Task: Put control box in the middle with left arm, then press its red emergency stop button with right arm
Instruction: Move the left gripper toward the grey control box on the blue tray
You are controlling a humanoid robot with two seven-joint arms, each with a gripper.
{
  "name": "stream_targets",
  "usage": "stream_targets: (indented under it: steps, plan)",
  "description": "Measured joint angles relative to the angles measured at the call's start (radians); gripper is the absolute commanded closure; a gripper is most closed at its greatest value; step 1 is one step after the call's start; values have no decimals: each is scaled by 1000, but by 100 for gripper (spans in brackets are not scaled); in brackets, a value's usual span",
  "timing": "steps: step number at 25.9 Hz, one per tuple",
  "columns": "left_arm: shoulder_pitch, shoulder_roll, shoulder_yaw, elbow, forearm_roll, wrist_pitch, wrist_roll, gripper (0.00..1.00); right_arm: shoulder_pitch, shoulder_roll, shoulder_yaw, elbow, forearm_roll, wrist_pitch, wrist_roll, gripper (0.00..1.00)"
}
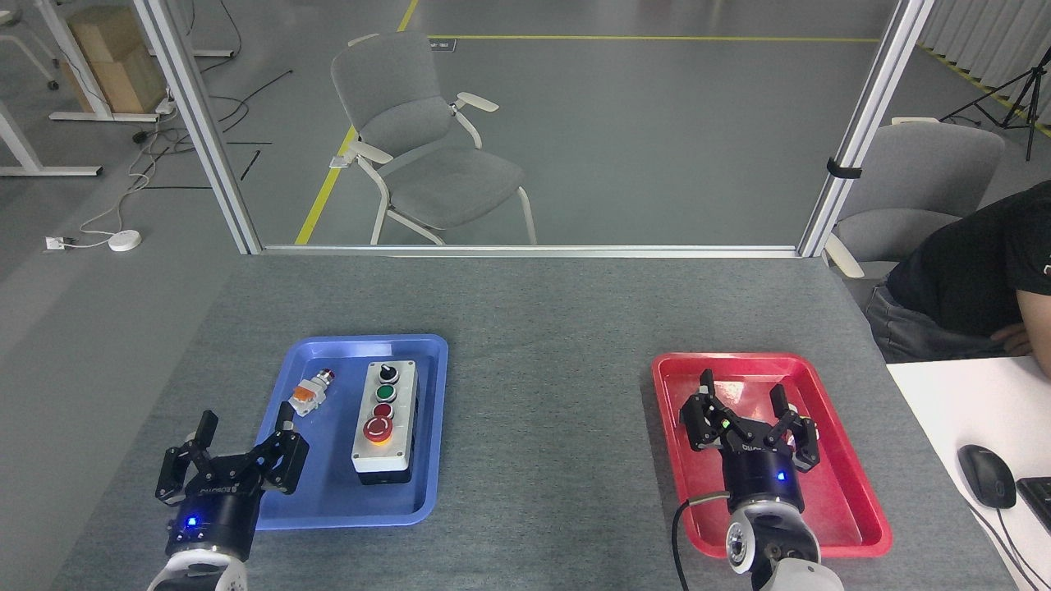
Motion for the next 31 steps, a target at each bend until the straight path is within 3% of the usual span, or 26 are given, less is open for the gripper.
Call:
stream_targets:
  steps: [11, 17, 23, 31]
  plan:
    - [40, -29, -9, -91, 21, -20, 7, 1, -4, 0, 2, 9, 0, -2, 4, 0]
    - [124, -42, -154, -133, 1, -41, 6, 1, -3, 0, 1, 10, 0, -2, 5, 0]
    - [92, -86, -318, -46, -169, 99, -32, 1, -4, -1, 0, 10, 0, 4, 5, 0]
    - [-29, -168, -345, 161, -212, 192, -143, 1, -5, -1, 0, 10, 0, 6, 7, 0]
